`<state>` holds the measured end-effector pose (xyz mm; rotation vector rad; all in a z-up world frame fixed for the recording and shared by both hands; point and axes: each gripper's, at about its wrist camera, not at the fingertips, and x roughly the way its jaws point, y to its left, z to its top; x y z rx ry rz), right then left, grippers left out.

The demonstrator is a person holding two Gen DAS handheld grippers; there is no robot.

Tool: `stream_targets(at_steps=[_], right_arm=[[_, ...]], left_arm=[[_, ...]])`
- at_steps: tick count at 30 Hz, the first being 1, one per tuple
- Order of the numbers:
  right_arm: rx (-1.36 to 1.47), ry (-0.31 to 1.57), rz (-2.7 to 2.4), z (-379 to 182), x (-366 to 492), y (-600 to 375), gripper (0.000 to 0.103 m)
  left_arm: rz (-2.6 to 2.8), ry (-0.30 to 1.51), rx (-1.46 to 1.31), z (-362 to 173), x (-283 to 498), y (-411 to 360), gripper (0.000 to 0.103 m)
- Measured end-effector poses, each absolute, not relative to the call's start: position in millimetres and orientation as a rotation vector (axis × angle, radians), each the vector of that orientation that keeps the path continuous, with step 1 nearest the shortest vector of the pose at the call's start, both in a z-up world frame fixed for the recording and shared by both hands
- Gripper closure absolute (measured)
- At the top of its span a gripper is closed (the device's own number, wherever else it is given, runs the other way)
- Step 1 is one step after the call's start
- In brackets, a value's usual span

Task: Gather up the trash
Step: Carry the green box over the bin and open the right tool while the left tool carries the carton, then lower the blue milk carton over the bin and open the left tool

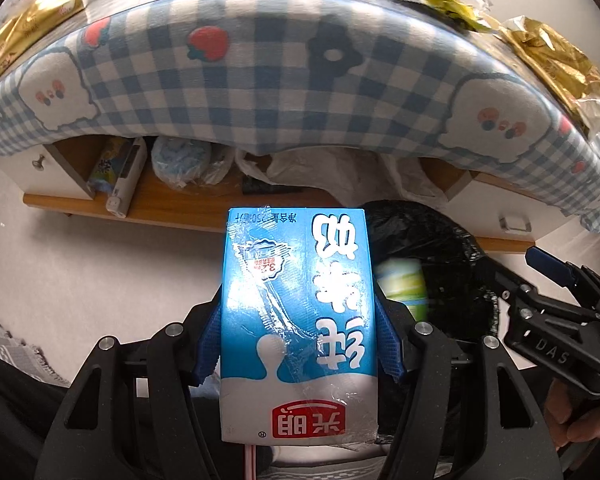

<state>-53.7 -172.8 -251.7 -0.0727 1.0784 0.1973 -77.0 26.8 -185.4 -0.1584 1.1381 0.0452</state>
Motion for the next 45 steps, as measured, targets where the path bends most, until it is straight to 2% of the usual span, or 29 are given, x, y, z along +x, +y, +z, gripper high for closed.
stream_targets(at_steps=[5, 8, 27, 40, 45], right_arm=[[-0.086, 1.078, 0.161, -244, -57, -196, 0.009], [-0.083, 1.069, 0.125, -236, -62, -213, 0.008], [-0.052, 1.140, -0.033, -241, -58, -308, 0.008], [-0.013, 1.150, -0.064, -250, -57, -330, 0.008], [-0.020, 1.142, -0.059, -249, -55, -325, 0.008]], left_arm=[[0.027, 1.140, -0.150, -184, -75, 7, 0.042], [0.018, 1.145, -0.141, -183, -71, -6, 0.042], [-0.092, 1.194, -0.086, -195, -54, -94, 0.042], [-0.143, 1.212, -0.028, -206, -47, -125, 0.040], [-0.130, 1.196, -0.027, -203, -48, -123, 0.024]])
